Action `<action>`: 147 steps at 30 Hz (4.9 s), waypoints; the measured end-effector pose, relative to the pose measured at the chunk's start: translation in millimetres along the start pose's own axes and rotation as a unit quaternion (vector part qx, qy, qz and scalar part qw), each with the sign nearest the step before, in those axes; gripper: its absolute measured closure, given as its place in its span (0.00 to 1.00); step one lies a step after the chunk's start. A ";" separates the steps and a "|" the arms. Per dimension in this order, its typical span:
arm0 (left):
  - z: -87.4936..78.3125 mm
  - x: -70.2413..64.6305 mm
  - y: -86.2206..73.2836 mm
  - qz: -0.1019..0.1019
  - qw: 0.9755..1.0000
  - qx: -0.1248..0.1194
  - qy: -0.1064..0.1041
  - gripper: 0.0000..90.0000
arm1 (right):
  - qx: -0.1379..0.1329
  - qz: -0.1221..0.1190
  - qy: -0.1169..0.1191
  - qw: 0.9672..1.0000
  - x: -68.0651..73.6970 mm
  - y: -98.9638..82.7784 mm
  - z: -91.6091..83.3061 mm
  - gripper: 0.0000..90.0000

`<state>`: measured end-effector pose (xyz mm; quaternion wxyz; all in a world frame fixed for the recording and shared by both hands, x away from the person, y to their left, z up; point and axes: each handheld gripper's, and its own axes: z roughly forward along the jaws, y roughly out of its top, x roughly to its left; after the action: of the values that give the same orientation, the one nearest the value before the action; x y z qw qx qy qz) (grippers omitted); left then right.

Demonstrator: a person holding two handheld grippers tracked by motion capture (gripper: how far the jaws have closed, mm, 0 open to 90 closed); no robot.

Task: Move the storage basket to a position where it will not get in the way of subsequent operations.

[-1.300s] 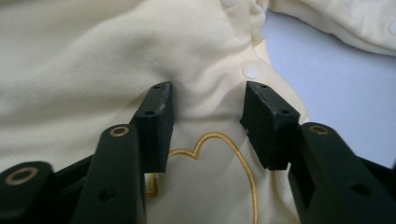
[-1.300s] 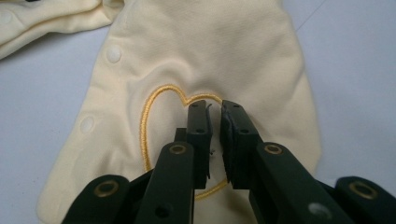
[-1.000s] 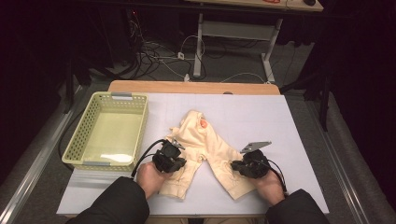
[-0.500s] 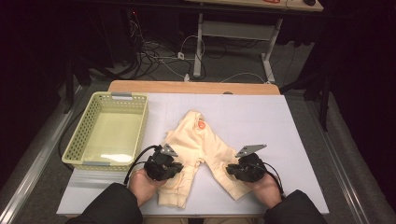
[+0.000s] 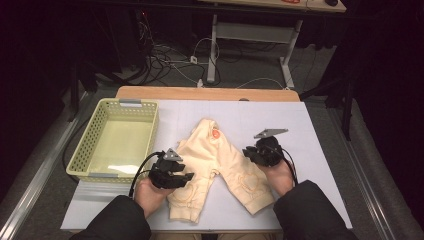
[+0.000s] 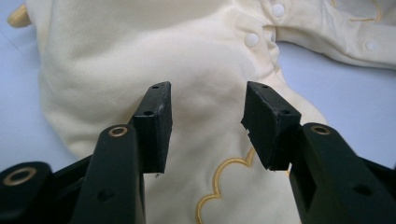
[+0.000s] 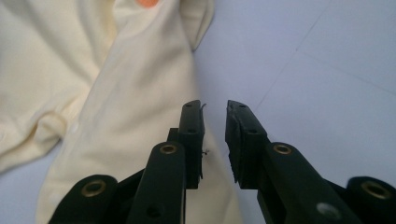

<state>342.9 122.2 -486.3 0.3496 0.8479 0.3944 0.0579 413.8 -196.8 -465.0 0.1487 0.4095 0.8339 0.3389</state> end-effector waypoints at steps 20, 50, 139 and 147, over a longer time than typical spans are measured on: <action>6.5 8.1 -1.7 -0.012 1.000 0.013 0.012 0.51 | 0.066 -0.016 0.069 0.995 37.8 47.1 61.2 0.68; 10.7 8.3 -2.1 -0.014 1.000 0.023 0.007 0.51 | 0.091 0.015 0.045 0.995 17.8 51.2 84.9 0.63; 15.7 9.1 -3.3 -0.014 0.999 0.035 0.001 0.50 | 0.095 0.003 0.002 0.995 12.0 46.1 82.7 0.91; 16.8 8.4 -3.4 -0.014 0.999 0.036 -0.001 0.50 | 0.059 0.003 -0.014 0.998 1.4 50.4 63.3 0.91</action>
<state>352.8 120.5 -502.5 0.3198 0.8545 0.4077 0.0375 475.5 -145.7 -476.3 0.1353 0.4247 0.8491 0.2834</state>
